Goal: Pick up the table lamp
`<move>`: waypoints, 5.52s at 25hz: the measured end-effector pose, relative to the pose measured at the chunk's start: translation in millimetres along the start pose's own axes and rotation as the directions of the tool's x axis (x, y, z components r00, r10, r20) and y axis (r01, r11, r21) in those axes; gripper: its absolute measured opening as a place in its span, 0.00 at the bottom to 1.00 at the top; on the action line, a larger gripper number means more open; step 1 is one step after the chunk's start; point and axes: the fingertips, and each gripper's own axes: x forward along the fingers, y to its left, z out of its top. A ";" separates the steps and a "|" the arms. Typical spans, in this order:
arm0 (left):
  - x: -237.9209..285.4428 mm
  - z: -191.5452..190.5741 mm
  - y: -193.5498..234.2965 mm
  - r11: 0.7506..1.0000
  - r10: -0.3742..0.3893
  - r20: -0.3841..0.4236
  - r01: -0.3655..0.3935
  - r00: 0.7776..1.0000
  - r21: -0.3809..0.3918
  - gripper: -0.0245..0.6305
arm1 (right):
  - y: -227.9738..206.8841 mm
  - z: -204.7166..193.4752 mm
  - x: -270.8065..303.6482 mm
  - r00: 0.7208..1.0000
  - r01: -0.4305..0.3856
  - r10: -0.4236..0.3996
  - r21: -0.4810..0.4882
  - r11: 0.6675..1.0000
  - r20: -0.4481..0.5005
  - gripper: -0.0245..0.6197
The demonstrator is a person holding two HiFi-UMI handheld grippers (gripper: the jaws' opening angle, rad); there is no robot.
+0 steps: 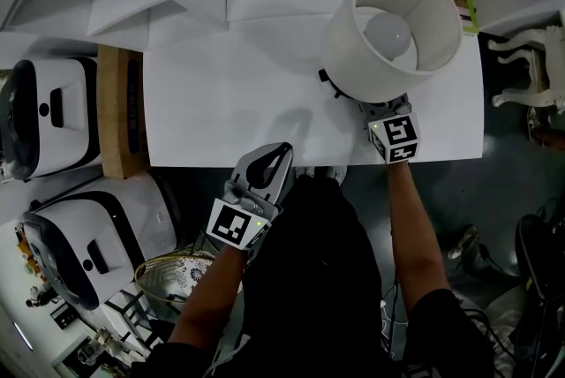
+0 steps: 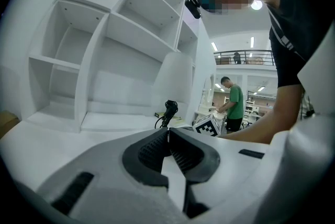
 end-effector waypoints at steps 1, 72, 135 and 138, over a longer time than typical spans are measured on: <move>0.1 0.0 0.0 1.000 -0.002 -0.002 0.002 1.000 0.002 0.07 | 0.7 2.3 2.4 1.000 -0.004 0.004 -0.002 1.000 0.002 0.26; 5.6 3.0 6.6 1.000 0.014 -0.031 -0.014 0.999 -0.017 0.07 | 2.8 12.9 13.2 0.999 -0.045 0.043 -0.057 0.997 -0.034 0.26; -19.9 105.5 31.0 0.999 -0.030 0.079 0.027 0.996 0.038 0.07 | 61.7 186.7 -108.5 0.998 -0.065 0.065 -0.055 0.996 -0.001 0.25; -19.5 109.0 28.1 0.999 -0.033 0.089 0.030 0.996 0.041 0.07 | 63.6 189.1 -114.0 0.998 -0.063 0.064 -0.072 0.995 0.001 0.25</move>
